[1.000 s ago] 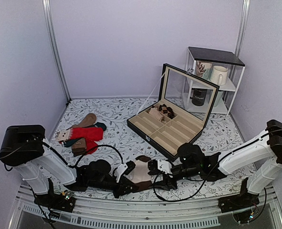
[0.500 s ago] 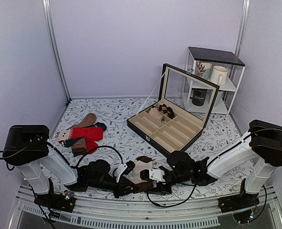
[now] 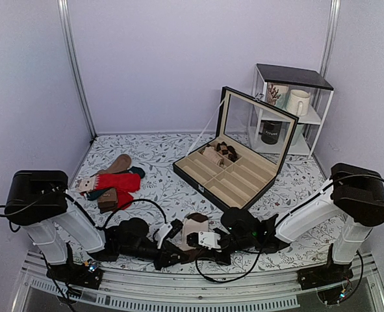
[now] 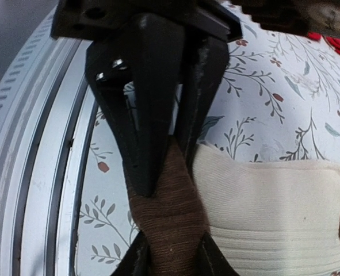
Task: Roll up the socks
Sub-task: Roll a pair of socks at the center of the board.
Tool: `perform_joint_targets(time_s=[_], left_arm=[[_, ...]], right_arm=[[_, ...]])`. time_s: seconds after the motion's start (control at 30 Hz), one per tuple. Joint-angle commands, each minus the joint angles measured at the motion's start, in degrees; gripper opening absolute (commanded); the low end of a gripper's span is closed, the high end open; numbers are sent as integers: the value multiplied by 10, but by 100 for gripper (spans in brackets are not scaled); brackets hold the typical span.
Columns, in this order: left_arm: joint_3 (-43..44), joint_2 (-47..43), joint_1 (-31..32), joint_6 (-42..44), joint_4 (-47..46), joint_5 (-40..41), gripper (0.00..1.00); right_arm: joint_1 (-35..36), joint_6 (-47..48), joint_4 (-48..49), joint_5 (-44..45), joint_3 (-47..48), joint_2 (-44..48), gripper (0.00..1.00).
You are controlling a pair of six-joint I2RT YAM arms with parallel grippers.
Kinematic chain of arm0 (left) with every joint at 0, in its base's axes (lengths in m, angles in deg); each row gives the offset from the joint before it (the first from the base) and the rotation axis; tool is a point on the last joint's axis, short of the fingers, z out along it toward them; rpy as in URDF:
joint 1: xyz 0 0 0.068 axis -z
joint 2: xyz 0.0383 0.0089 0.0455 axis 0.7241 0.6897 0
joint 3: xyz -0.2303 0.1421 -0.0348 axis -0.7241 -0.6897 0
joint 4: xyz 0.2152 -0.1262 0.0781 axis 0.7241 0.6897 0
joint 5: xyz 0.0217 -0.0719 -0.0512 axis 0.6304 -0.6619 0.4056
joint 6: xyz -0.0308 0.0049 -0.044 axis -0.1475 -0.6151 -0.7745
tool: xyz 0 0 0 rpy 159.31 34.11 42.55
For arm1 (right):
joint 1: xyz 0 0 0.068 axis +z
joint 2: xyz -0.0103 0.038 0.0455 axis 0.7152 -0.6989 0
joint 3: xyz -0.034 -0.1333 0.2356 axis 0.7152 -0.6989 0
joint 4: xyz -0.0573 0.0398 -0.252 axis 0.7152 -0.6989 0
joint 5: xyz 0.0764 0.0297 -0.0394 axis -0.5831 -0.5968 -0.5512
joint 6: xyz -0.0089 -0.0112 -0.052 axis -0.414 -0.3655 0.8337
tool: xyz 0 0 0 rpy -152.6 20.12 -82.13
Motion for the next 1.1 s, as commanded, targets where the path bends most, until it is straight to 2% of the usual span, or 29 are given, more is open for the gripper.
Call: perform_joint_targets(time_s=[0.0,0.07,0.27,0.37,0.43,0.6,0.73,1.07], left_arm=[[-29,30,-2,0,153,-10,0],[-28,16,-1,3,155,8,18],[3,-120,3,70,235,103,43],[4,-201,20,129,250,156,71],[-9,-244,44,165,235,192,80],[-54,-266,81,211,148,215,87],[-51,-220,87,237,98,197,85],[0,-116,94,324,59,215,86]], right_arm=[[2,-32,-53,-5,37,-15,20],[1,-47,-70,-16,42,-20,18],[-9,-122,-93,-47,32,-39,18],[-19,-160,-106,-65,25,-47,18],[-30,-190,-114,-87,23,-52,18],[-47,-256,-127,-126,16,-73,18],[-54,-285,-132,-147,14,-94,18],[-56,-297,-134,-166,6,-111,17]])
